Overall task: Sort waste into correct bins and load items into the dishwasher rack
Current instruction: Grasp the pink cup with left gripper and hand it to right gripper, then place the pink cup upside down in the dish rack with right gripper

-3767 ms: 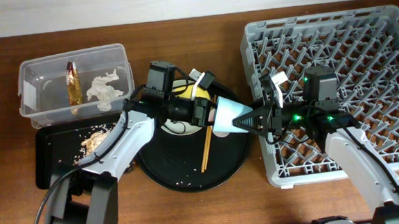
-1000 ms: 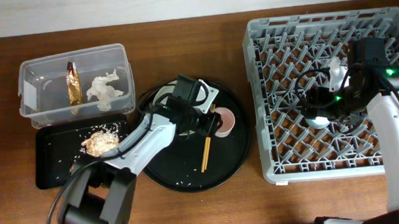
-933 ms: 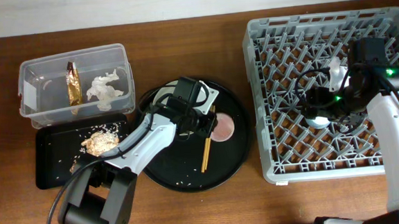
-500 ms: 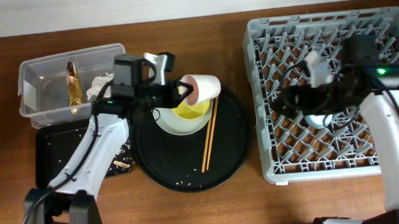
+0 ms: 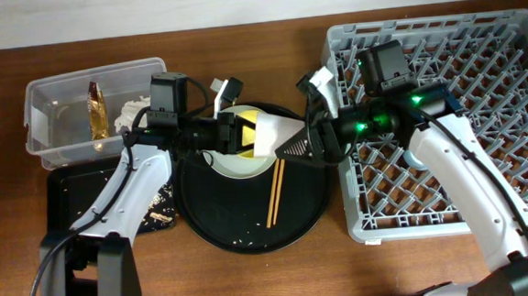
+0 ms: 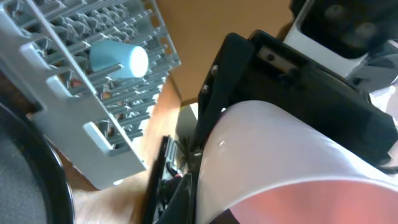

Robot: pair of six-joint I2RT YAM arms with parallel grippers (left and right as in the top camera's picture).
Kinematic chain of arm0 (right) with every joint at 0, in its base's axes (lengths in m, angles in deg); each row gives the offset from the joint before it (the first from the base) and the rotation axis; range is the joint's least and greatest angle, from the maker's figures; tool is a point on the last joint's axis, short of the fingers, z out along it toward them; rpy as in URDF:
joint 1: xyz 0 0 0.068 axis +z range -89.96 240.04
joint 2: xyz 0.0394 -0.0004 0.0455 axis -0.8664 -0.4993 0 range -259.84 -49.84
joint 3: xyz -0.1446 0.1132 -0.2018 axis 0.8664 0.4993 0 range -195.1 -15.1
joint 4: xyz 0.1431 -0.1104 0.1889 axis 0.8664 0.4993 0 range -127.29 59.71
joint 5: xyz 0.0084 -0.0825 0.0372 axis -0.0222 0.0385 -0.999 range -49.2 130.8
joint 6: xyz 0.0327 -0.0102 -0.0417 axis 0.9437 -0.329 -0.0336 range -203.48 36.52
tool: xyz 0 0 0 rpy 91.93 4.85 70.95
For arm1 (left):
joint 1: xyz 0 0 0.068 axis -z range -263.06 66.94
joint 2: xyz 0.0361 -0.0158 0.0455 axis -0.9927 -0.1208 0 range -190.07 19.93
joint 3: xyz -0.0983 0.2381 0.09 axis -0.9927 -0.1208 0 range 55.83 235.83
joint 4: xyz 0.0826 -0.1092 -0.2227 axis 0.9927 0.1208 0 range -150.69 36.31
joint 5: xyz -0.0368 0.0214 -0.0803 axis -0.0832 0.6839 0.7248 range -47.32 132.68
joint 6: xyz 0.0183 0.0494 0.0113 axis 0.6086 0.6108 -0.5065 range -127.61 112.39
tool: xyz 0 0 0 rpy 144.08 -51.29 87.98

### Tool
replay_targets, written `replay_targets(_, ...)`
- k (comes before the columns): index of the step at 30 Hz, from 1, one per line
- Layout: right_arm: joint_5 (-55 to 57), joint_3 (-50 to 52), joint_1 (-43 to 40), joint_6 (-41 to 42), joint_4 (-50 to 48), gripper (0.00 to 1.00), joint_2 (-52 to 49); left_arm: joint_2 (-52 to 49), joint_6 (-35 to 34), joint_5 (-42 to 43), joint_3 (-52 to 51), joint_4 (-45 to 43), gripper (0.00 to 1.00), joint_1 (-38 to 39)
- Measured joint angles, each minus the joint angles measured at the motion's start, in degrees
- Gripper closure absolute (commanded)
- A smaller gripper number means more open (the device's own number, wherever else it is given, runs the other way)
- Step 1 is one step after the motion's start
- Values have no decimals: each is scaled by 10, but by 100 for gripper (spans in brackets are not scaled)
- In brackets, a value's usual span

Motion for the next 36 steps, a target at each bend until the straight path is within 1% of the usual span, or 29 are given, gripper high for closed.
replay_targets(1,0,0,0,2,-1,23,-1,0,0,8,0,0,100,0)
replay_targets(2,-1,0,0,2,-1,30,-2,0,0,10,0,0,100,0)
replay_targets(6,-15,0,0,-3,-12,37,-2,0,0,32,0,0,100,-5)
replay_targets(7,-19,0,0,-2,-13,41,-2,0,0,36,0,0,99,-6)
replay_targets(8,-20,0,0,-3,-12,42,-2,0,0,38,0,0,98,-6)
replay_targets(9,-22,0,0,-3,-13,44,-2,0,0,40,0,0,92,-7)
replay_targets(10,-21,0,0,-3,-14,44,-2,0,0,41,0,-1,76,-7)
replay_targets(12,4,0,3,-2,-15,46,-2,0,0,20,0,-1,62,-5)
replay_targets(15,83,0,4,0,12,51,-2,0,19,-61,0,2,56,-1)
replay_targets(16,109,0,4,0,21,53,-2,0,23,-88,0,3,55,-2)
replay_targets(17,167,0,3,1,50,58,-2,0,31,-125,0,7,54,-7)
replay_targets(18,200,0,3,1,60,59,-2,0,41,-152,0,16,52,-16)
replay_targets(19,222,-4,-3,0,83,60,-3,0,58,-180,2,50,51,-24)
replay_targets(20,265,-11,-23,2,113,61,-3,1,94,-243,3,115,51,-43)
replay_targets(21,297,-29,-40,2,145,64,-5,2,116,-280,4,143,51,-53)
replay_targets(22,342,-58,-61,5,179,71,-6,17,149,-345,2,211,51,-66)
replay_targets(23,382,-82,-78,14,195,76,-6,39,169,-399,0,244,51,-76)
replay_targets(24,424,-102,-92,27,212,85,-6,58,178,-438,1,266,51,-82)
replay_targets(25,462,-115,-104,41,217,86,-6,83,186,-476,0,286,51,-89)
replay_targets(26,492,-120,-118,54,216,86,-6,104,190,-506,0,290,51,-93)
replay_targets(28,537,-121,-149,73,217,87,-7,117,196,-534,1,293,51,-93)
replay_targets(30,561,-122,-168,96,219,87,-21,118,196,-544,0,293,51,-93)
replay_targets(34,576,-123,-181,116,235,86,-92,118,196,-550,0,295,51,-93)
replay_targets(35,578,-123,-181,118,236,82,-107,118,196,-550,0,294,51,-93)
replay_targets(36,579,-123,-181,119,235,61,-128,118,197,-550,0,295,51,-93)
